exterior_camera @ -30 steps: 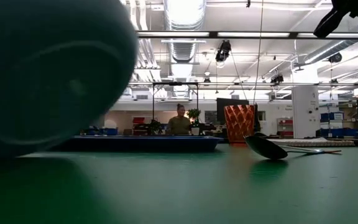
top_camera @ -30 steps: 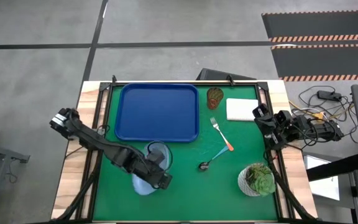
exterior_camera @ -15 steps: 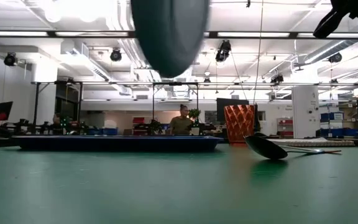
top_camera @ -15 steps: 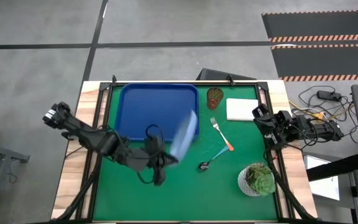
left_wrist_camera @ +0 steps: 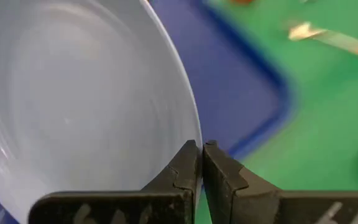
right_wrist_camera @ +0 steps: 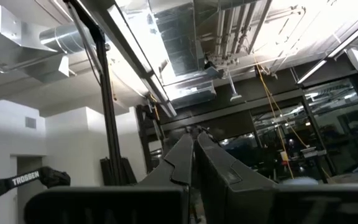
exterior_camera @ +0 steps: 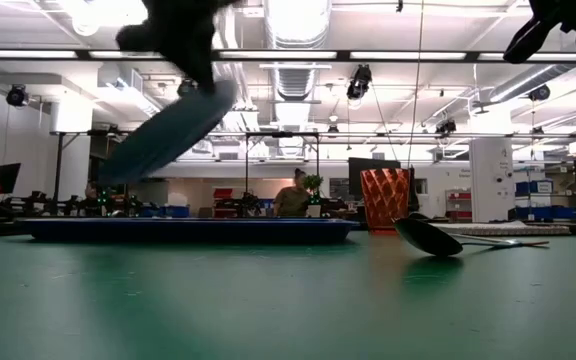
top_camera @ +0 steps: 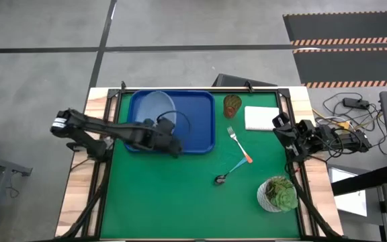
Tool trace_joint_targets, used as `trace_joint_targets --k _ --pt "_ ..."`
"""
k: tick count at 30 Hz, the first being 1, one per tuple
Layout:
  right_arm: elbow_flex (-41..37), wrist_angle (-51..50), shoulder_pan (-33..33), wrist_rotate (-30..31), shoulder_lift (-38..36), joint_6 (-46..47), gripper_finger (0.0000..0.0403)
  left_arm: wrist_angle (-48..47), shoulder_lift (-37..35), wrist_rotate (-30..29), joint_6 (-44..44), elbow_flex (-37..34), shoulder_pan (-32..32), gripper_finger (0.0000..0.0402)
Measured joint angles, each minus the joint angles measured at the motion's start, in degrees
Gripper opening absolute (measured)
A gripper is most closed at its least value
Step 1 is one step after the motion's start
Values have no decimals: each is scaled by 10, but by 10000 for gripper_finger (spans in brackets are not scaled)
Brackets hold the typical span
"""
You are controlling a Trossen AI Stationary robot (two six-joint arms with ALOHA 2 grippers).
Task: Pick and place plate/cup/fork/spoon on tray
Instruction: Put the blue plate on the blue serving tray
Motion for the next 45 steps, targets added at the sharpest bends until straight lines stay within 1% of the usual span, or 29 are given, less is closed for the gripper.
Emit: trace_joint_targets --k 2,5,8,11,16,19,39,45 --pt "0 0 0 0 0 0 9 -20 14 24 -2 -12 31 0" --pt "0 0 0 -1 0 0 9 -23 32 47 2 -32 70 0" --pt "0 -1 0 -1 0 0 9 -25 54 50 22 -40 100 0" --pt "0 -2 0 -1 0 0 9 -19 78 51 40 -40 123 0" --pt "0 -2 0 -1 0 0 9 -6 105 82 64 -40 148 0" --pt "0 -2 0 -1 0 0 9 -6 116 96 64 -40 154 0" --pt "0 0 0 -1 0 0 9 36 190 94 64 -42 153 0" --pt "0 -1 0 -1 0 0 9 54 198 94 72 -45 153 0"
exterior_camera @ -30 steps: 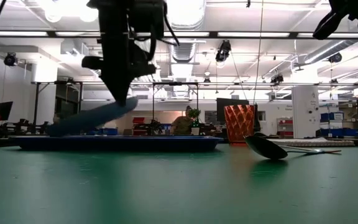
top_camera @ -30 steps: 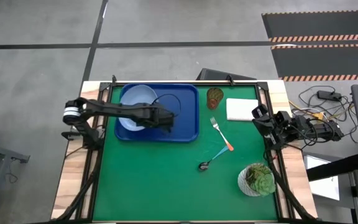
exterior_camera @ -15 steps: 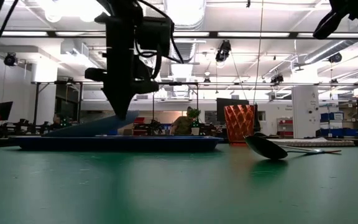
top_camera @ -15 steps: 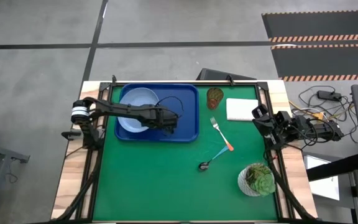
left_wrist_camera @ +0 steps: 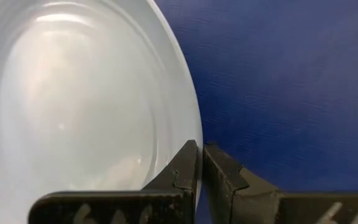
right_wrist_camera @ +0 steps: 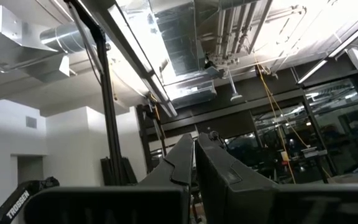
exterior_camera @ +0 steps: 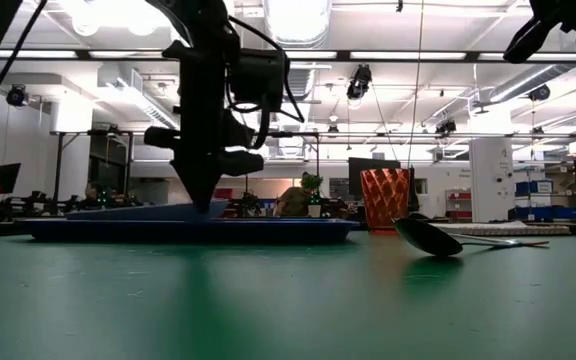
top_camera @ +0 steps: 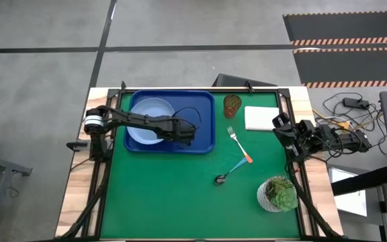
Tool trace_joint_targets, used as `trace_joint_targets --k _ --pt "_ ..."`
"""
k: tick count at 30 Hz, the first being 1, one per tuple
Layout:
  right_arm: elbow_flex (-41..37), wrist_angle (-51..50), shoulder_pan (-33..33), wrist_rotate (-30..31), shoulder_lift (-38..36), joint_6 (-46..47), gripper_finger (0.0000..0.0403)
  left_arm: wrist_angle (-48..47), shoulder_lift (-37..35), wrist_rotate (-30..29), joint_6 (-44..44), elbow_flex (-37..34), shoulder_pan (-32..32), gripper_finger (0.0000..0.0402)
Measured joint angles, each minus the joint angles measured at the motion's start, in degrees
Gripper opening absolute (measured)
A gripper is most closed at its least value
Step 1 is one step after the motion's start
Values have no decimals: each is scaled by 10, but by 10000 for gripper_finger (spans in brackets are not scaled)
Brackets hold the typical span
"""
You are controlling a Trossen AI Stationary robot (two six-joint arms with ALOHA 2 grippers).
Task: Pick and place plate/cup/fork/spoon on tray
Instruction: Put the blue plate on the blue serving tray
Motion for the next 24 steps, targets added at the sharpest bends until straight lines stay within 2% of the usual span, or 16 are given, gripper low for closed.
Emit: trace_joint_targets --k 15,21,24 --pt "6 -5 0 -1 0 0 9 11 1 0 6 -2 2 0" --pt "29 -61 0 -1 0 0 9 11 1 0 6 -3 3 1" --pt "47 -106 0 -1 0 -1 9 12 1 0 4 -3 3 15"
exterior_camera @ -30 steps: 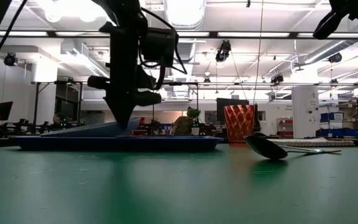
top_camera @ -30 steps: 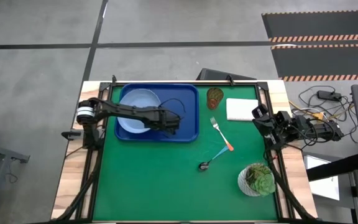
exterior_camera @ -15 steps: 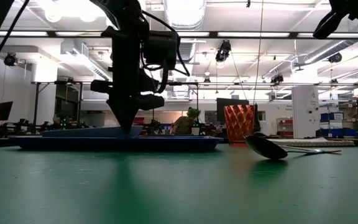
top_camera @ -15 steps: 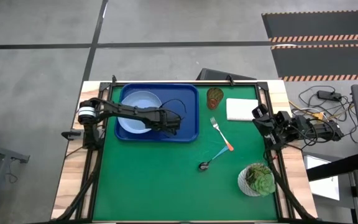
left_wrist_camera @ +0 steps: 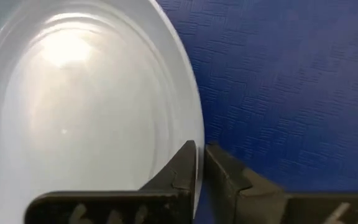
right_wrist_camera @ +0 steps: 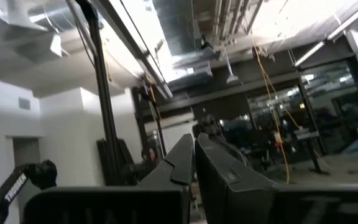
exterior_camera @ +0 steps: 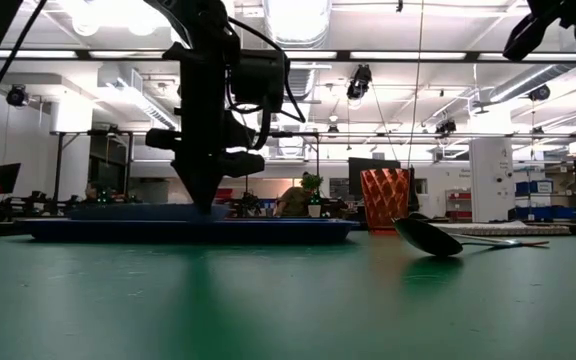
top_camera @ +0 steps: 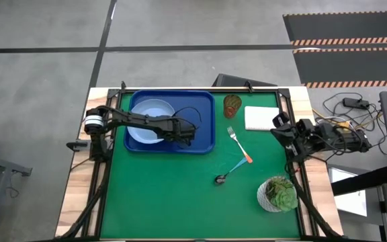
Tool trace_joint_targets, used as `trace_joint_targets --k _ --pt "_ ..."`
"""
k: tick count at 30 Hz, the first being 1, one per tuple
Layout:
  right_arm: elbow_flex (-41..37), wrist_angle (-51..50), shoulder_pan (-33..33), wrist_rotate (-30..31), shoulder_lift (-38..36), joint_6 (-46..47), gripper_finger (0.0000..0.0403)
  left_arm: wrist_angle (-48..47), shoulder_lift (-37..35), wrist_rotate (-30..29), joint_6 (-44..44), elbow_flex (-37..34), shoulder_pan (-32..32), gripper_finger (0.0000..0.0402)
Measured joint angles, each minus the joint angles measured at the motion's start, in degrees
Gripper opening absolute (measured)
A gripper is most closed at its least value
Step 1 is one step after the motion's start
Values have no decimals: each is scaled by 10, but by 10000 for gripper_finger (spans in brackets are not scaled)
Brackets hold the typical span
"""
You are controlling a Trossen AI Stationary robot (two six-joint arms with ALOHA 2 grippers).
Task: Pick and place plate/cup/fork/spoon on tray
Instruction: Put the blue plate on the blue serving tray, then put the brown glass on the blue serving tray to the top right of the blue plate
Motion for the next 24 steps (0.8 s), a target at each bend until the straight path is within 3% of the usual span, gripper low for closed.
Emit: trace_joint_targets --k 11,24 --pt "84 -199 0 -4 0 -2 9 -1 -3 4 -3 6 -4 116" --pt "80 -194 0 -4 0 -57 9 65 -84 -43 105 27 -79 123"
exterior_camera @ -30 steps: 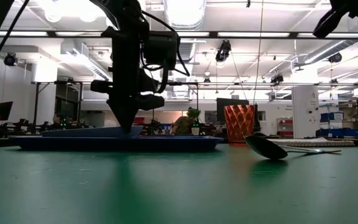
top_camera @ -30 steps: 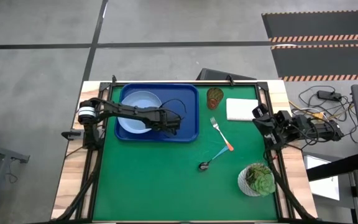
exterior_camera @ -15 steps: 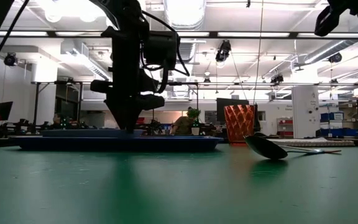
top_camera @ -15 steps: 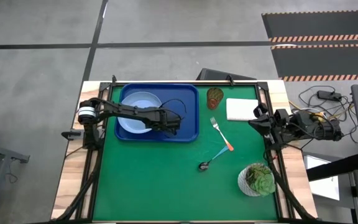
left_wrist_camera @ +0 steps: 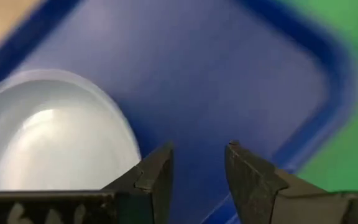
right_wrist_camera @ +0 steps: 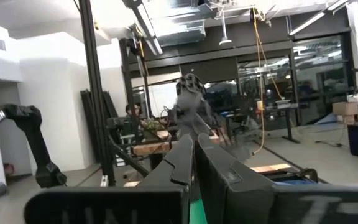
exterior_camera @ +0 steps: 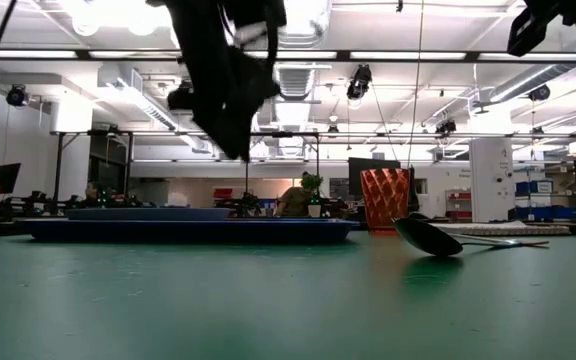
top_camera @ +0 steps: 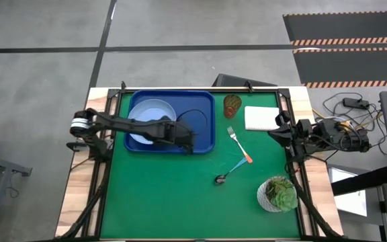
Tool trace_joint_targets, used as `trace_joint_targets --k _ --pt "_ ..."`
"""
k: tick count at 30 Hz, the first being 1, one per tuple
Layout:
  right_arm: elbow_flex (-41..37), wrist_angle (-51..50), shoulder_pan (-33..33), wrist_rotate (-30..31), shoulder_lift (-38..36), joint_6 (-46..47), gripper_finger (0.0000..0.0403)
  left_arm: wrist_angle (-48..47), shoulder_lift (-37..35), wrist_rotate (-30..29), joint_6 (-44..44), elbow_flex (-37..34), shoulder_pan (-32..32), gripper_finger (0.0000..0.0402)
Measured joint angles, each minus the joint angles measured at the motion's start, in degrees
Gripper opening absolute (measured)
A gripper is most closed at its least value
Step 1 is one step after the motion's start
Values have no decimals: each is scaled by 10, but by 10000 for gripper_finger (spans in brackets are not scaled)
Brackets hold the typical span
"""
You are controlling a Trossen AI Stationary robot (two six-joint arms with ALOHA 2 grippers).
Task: Pick and place plate/cup/fork/spoon on tray
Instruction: Put the brown glass on the blue serving tray to the top right of the blue plate
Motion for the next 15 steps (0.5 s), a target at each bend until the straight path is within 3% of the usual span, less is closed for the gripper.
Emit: trace_joint_targets --k 4,7,11,15 --pt "0 -7 0 0 1 -9 9 45 -41 -31 66 -7 -34 123" --pt "-1 -18 0 5 5 -10 9 136 -74 -35 171 -27 -64 123" --pt "-1 -39 0 26 17 -18 9 328 -116 -24 332 -94 -111 123" --pt "-4 -71 0 53 39 6 9 504 -166 5 439 -179 -138 123"
